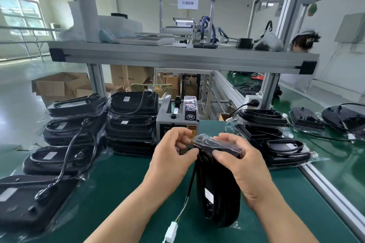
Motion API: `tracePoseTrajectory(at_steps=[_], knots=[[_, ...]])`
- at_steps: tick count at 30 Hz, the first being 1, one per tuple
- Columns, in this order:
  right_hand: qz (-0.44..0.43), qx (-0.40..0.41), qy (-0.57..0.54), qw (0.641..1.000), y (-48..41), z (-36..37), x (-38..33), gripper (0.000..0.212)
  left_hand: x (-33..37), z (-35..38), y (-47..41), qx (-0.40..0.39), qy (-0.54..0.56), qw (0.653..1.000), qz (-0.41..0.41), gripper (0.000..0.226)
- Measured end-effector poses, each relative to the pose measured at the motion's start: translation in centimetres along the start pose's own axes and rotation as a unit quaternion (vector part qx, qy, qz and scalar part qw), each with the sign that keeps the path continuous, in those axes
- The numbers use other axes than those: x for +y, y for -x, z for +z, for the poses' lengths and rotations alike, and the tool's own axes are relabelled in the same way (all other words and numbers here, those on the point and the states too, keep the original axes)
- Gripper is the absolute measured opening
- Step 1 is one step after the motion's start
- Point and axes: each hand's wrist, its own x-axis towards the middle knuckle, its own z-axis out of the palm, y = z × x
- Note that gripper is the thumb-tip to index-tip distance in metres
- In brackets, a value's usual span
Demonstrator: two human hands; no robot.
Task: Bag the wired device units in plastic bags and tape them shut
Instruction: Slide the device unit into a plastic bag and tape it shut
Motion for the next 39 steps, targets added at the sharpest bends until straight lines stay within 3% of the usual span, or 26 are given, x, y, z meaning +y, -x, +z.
tracePoseTrajectory(at_steps=[6, 10, 13, 15, 16, 18, 20, 21, 24, 26, 29, 39], knots=[[-0.035, 0.05, 0.055, 0.997, 0.7, 0.0, -0.1, 0.03, 1.5, -1.4, -1.5, -0.111, -0.109, 0.978, 0.137, 0.028], [-0.08, 0.036, 0.109, 0.99, 2.2, 0.3, -1.0, 0.046, 3.3, -1.6, -2.6, -0.114, -0.126, 0.968, 0.187, 0.008], [-0.081, -0.022, 0.13, 0.988, 3.0, 1.0, -1.7, 0.016, 5.1, -1.6, -3.9, -0.095, -0.153, 0.95, 0.256, 0.005], [-0.103, -0.025, 0.143, 0.984, 3.3, 1.2, -1.5, 0.039, 5.8, -1.2, -4.2, -0.103, -0.167, 0.939, 0.284, 0.005], [-0.118, -0.006, 0.14, 0.983, 3.4, 1.2, -1.4, 0.036, 5.7, -1.1, -4.2, -0.108, -0.151, 0.942, 0.279, 0.006], [-0.123, 0.039, 0.106, 0.986, 3.4, 1.2, -1.2, 0.019, 4.8, -1.2, -4.4, -0.075, -0.084, 0.971, 0.209, 0.009], [-0.094, 0.069, 0.07, 0.991, 3.4, 1.0, -0.8, 0.033, 2.7, -1.9, -5.2, 0.034, -0.001, 0.998, 0.057, 0.008], [-0.079, 0.079, 0.053, 0.992, 3.5, 0.9, -0.6, 0.036, 1.4, -2.3, -5.8, 0.09, 0.051, 0.994, -0.044, 0.006], [-0.073, 0.098, 0.025, 0.992, 3.8, 1.2, -0.8, 0.037, -2.9, -2.4, -7.0, 0.13, 0.182, 0.923, -0.313, 0.015], [-0.084, 0.106, 0.024, 0.991, 3.9, 1.4, -0.7, 0.045, -5.1, -1.6, -7.1, 0.105, 0.221, 0.885, -0.397, 0.021], [-0.089, 0.1, 0.013, 0.991, 3.9, 1.6, -0.6, 0.056, -6.5, -0.5, -7.7, 0.092, 0.247, 0.857, -0.442, 0.024], [-0.093, 0.1, -0.002, 0.991, 4.5, 2.2, -1.0, 0.046, -6.0, 1.5, -10.1, 0.158, 0.292, 0.824, -0.458, 0.008]])
